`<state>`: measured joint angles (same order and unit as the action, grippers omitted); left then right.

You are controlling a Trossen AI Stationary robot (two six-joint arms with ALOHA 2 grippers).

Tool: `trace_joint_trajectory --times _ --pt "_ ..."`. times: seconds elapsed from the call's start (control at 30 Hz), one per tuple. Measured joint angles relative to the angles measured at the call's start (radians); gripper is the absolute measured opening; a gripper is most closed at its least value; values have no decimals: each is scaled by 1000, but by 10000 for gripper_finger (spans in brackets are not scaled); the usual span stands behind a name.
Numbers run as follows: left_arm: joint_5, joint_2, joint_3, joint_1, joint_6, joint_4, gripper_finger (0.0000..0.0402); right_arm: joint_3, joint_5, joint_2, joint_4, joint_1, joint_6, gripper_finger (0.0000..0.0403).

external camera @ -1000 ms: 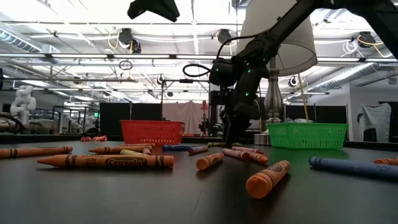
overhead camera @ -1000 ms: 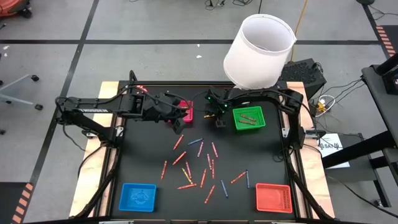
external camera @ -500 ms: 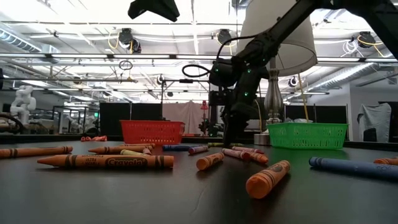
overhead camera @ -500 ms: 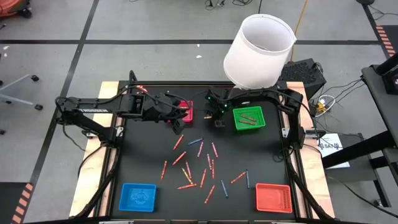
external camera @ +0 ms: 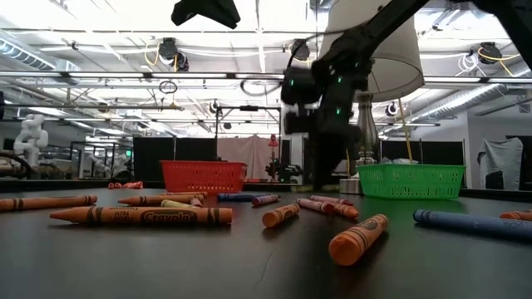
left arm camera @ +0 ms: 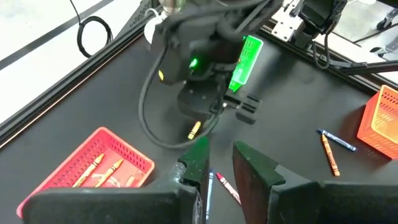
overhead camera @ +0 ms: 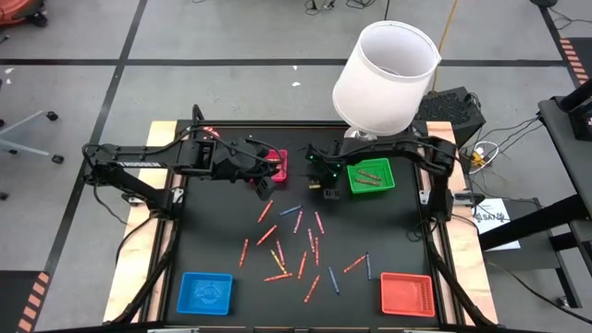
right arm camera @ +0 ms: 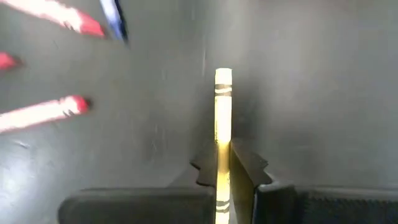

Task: Sort crayons
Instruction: Put the yellow crayon into the red basket

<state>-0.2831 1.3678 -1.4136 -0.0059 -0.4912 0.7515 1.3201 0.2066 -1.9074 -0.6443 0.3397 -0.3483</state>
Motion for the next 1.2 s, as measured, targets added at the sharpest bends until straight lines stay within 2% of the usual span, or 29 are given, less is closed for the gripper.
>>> trace_joint_trajectory --times 0.17,0.47,0.6,0.77,0.87,1.2 --pt "56 -7 0 -4 -45 -6 70 3 61 122 -40 -9 88 1" --pt "64 -69 0 -24 -52 -43 70 3 138 348 -60 -81 326 1" --pt "64 -96 0 -26 -50 -70 70 4 140 428 -57 -141 440 0" --pt "66 -111 0 -28 -45 -126 70 4 139 491 -33 -222 564 0" --pt "105 -112 0 -29 -47 -144 70 5 131 511 -6 -272 640 0" --pt "182 -119 0 -49 -45 -155 70 5 4 524 182 -428 807 0"
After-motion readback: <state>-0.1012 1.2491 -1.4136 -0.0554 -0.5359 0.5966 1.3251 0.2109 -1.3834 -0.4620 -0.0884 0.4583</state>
